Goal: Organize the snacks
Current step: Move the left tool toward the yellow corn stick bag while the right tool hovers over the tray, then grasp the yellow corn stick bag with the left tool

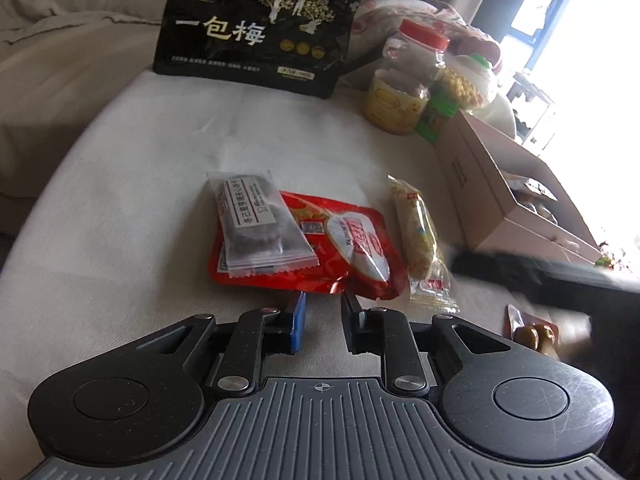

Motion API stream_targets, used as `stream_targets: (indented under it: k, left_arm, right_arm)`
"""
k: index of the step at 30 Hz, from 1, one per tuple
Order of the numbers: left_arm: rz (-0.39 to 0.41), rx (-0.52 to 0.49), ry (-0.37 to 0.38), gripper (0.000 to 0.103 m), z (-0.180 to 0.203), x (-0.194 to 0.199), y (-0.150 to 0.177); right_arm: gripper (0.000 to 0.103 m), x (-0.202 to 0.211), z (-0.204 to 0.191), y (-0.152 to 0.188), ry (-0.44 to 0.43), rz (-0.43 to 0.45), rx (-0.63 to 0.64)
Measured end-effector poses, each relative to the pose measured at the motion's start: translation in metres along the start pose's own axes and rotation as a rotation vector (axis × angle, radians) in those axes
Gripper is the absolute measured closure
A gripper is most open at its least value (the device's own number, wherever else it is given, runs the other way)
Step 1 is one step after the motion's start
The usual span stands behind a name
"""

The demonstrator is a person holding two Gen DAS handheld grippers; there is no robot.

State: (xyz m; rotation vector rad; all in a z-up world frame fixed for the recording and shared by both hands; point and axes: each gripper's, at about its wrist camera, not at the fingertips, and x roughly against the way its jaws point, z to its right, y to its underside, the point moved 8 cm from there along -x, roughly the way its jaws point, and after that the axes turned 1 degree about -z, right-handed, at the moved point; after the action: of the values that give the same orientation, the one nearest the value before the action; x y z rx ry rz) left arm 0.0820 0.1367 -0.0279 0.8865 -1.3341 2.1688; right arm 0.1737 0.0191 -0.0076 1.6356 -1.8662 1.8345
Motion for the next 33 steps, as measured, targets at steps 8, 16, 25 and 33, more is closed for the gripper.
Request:
stream_targets:
  k: [8, 16, 25, 33]
  left_arm:
    - [0.003, 0.016, 0.017, 0.08, -0.011, 0.01, 0.007]
    - [0.009, 0.01, 0.042, 0.08, -0.009, 0.016, 0.01]
    - [0.025, -0.129, 0.196, 0.08, 0.05, 0.02, 0.003]
    - [0.034, -0.255, 0.004, 0.08, 0.082, -0.037, -0.03]
  right_arm:
    - [0.062, -0.029, -0.013, 0.001, 0.071, -0.064, 0.063]
    - [0.074, 0.013, -0.02, 0.053, 0.002, -0.13, 0.123]
    - [0.059, 0.062, -0.01, 0.077, 0.063, -0.046, 0.186]
    - [0.031, 0.089, 0.036, 0.084, 0.281, 0.058, 0.208]
